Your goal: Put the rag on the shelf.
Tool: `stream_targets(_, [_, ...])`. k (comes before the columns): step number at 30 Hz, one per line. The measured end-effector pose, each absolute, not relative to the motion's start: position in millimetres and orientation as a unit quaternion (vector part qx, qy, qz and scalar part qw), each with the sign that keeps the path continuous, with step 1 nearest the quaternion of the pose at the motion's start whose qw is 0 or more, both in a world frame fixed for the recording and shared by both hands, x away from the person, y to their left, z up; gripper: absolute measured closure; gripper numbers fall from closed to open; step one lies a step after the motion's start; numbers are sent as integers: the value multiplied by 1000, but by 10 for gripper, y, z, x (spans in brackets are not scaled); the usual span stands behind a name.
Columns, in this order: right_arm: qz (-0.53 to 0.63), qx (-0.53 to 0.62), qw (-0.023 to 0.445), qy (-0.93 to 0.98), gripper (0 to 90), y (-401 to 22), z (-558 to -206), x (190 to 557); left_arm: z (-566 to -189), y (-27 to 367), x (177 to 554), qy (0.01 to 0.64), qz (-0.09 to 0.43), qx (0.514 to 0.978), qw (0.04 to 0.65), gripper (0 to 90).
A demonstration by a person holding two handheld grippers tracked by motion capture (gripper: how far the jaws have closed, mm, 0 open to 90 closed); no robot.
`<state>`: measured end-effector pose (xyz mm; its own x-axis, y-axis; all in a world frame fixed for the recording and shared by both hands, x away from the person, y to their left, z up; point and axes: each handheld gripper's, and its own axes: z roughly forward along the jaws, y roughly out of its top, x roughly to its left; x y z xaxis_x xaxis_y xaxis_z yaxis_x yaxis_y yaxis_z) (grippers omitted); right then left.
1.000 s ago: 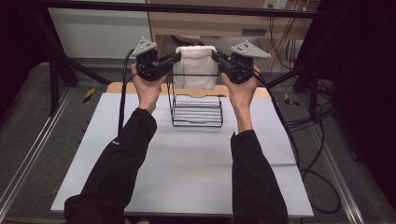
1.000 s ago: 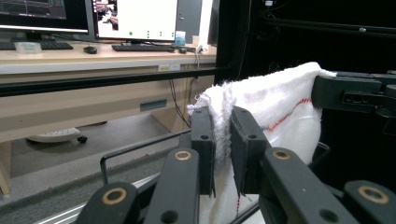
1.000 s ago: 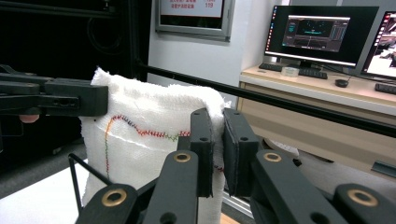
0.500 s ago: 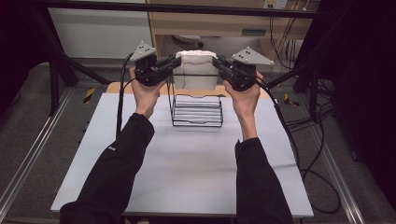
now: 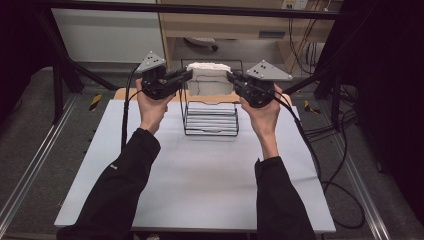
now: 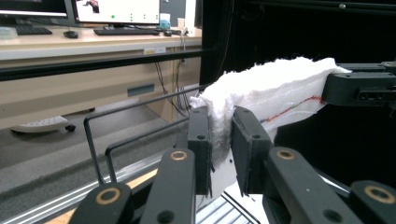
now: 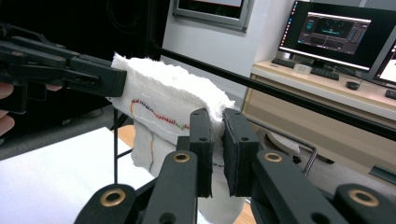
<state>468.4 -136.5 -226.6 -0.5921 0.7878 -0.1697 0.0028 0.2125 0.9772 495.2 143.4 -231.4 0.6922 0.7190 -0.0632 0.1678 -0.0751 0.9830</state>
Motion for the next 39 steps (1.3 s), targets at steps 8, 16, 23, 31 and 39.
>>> stream_targets(8, [557, 280, 350, 699, 831, -1391, -2355, 4616, -2355, 1435, 4880, 316, 225, 707, 592, 753])
stream_targets(16, [558, 278, 348, 700, 832, -1398, -2429, 4587, -2319, 1490, 4810, 320, 212, 720, 578, 690])
stream_targets(23, [556, 275, 351, 701, 832, -1388, -2448, 4571, -2100, 1589, 4752, 327, 233, 708, 581, 701])
stream_targets(31, [556, 274, 347, 704, 831, -1403, -2498, 4565, -2038, 1444, 4937, 358, 221, 708, 567, 832])
stream_targets(39, [553, 271, 347, 708, 829, -1415, -2518, 4552, -2116, 1282, 5009, 353, 195, 730, 552, 871])
